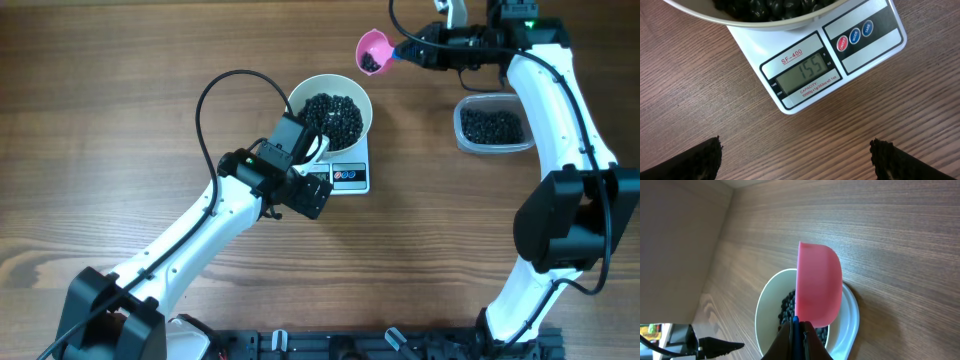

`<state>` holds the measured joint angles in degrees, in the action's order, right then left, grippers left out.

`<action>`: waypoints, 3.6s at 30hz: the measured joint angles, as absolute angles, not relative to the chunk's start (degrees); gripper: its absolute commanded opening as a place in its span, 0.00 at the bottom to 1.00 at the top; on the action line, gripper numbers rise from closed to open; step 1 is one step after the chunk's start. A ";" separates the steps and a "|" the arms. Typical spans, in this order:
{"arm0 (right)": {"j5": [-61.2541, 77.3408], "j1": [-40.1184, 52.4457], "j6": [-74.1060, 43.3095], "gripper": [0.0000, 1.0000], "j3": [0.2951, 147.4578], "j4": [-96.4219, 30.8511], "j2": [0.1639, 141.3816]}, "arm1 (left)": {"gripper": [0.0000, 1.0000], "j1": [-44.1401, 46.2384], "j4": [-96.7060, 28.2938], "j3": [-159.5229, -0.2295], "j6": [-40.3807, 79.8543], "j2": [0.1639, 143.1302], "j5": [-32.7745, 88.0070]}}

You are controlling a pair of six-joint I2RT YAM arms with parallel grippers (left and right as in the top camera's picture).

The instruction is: Scoop item into bowl and weigh 150g on scale

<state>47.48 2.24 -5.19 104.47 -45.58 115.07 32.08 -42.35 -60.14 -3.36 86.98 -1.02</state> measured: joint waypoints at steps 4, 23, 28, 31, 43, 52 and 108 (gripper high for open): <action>47.51 2.24 -5.39 0.04 104.47 -44.14 115.07 | 1.00 32.08 -42.35 -60.14 -3.36 86.98 -1.02; 51.31 -0.19 -5.74 0.04 104.47 -43.66 115.07 | 1.00 32.08 -42.35 -60.14 -3.36 86.98 -1.02; 55.35 -0.71 -3.55 0.04 105.47 -44.14 115.07 | 1.00 32.08 -42.33 -60.14 -3.38 86.98 -1.02; 55.48 -0.30 0.36 0.04 110.41 -48.77 115.04 | 1.00 32.08 -42.33 -60.14 -3.36 86.98 -1.02; 43.68 7.60 9.37 0.04 120.53 -66.08 113.56 | 1.00 32.08 -42.33 -60.14 -3.36 86.98 -1.02; 29.34 16.36 21.23 0.04 114.30 -63.92 114.17 | 1.00 32.08 -42.35 -60.14 -3.36 86.98 -1.02; 69.45 4.56 31.20 0.04 112.09 -65.49 126.23 | 1.00 32.08 -42.35 -60.14 -3.36 86.98 -1.02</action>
